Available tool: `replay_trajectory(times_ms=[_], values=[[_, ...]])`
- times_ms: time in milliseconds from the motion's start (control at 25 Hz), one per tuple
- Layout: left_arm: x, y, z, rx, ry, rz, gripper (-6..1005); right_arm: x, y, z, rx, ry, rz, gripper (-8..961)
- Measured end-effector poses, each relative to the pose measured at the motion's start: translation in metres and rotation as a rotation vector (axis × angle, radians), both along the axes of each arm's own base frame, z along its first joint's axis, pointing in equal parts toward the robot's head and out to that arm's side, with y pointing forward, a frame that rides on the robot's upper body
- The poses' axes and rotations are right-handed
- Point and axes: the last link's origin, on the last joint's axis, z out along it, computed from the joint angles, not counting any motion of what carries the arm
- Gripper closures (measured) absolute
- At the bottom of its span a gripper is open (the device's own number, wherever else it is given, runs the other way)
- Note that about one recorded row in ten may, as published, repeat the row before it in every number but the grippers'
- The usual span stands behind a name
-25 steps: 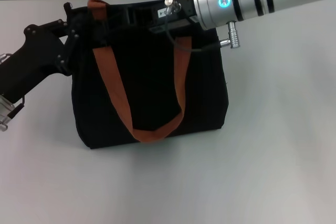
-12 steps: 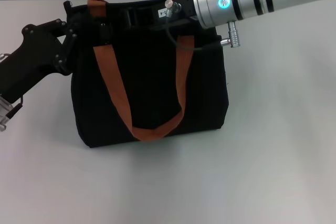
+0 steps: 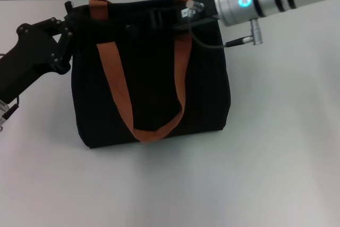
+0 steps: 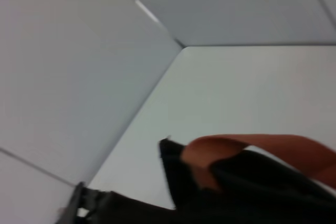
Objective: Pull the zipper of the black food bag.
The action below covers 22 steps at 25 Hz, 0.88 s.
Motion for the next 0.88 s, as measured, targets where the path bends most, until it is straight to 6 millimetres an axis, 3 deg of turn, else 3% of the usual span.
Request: replay_trajectory(times_ms=[560,880], values=[[-0.002,0.001,0.003,0.015,0.002,0.009,970,0.040,-0.003,0.047,0.132,-0.105,-0.108,955],[-0.003,0.002,0.007,0.026,0.000,0.014,970,0.053,-0.011,0.071,0.181,0.045,-0.113,957]])
